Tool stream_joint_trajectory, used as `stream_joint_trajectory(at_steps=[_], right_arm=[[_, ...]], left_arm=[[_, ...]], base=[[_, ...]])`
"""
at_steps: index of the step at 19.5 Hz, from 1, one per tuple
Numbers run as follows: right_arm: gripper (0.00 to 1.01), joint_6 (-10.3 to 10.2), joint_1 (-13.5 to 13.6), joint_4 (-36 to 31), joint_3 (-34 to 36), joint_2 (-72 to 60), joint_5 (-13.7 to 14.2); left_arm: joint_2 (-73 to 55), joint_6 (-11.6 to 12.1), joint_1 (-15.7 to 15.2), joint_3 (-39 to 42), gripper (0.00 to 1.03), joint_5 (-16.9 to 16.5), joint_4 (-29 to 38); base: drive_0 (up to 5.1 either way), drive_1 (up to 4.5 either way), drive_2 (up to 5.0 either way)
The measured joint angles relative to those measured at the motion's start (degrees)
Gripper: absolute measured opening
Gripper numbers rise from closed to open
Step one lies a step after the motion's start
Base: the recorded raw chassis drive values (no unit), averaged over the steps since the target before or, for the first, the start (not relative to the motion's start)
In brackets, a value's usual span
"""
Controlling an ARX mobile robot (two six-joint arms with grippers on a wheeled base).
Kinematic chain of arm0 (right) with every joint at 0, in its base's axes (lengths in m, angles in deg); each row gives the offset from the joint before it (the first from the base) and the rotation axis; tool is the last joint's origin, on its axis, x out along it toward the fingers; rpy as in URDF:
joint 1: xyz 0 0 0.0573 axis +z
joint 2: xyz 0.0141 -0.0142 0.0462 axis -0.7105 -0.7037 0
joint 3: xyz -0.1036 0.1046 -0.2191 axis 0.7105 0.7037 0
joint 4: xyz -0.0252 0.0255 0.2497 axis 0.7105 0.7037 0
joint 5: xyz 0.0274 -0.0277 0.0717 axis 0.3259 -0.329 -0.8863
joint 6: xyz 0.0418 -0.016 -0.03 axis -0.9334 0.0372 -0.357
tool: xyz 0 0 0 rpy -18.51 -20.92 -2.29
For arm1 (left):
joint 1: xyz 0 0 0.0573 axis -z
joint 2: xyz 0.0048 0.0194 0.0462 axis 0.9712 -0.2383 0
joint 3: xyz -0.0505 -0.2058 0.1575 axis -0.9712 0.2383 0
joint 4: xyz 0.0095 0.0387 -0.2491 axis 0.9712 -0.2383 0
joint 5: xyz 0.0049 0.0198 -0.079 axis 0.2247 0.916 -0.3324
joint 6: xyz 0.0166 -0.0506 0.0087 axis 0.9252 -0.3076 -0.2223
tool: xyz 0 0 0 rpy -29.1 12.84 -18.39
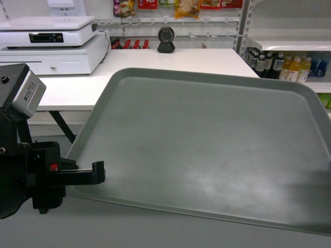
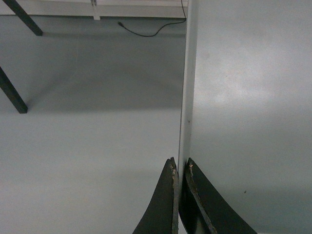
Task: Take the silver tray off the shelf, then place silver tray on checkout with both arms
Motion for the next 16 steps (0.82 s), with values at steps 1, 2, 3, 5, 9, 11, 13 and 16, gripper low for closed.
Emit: stream_joint_trajectory(at_steps=[1, 2, 3, 5, 9, 11, 13, 16], right_arm=[[0.02, 0.0, 0.02, -0.15, 0.0, 0.0, 0.0], [0.02, 0.0, 0.46, -0.31, -0.07, 0.0, -0.09], [0.02, 0.0, 0.37, -0.22, -0.07, 0.0, -0.04], [0.02, 0.0, 0.31, 0.07, 0.02, 0.02, 0.0], [0.02, 0.0, 0.31, -0.2, 0.02, 0.02, 0.02], [0.02, 0.0, 0.31, 0.04, 0.02, 0.0, 0.02], [0.02, 0.0, 0.31, -0.26, 0.0, 0.0, 0.02], [0.02, 0.0, 0.33, -0.26, 0.0, 0.0, 0.04]], left_arm=[[0.0, 0.02, -0.07, 0.0, 0.03, -0.04, -0.02], [0.0, 0.02, -0.39, 0.0, 0.03, 0.0, -0.13], [0.0, 0.04, -0.39, 0.0, 0.03, 0.07, 0.07], [0.02, 0.02, -0.26, 0.0, 0.03, 0.02, -0.17], [0.04, 0.02, -0.26, 0.0, 0.03, 0.04, 0.02], [0.04, 0.02, -0.26, 0.0, 0.03, 0.0, -0.07], [0.02, 0.02, -0.26, 0.0, 0.03, 0.04, 0.15], [0.02, 0.02, -0.26, 0.0, 0.03, 0.04, 0.09]], base=[[-5.0, 2.4, 2.4], [-5.0, 2.4, 2.4], [-5.0, 2.4, 2.4], [-5.0, 2.4, 2.4], [-5.0, 2.4, 2.4], [-5.0, 2.4, 2.4], [-5.0, 2.4, 2.4], [-5.0, 2.4, 2.4]])
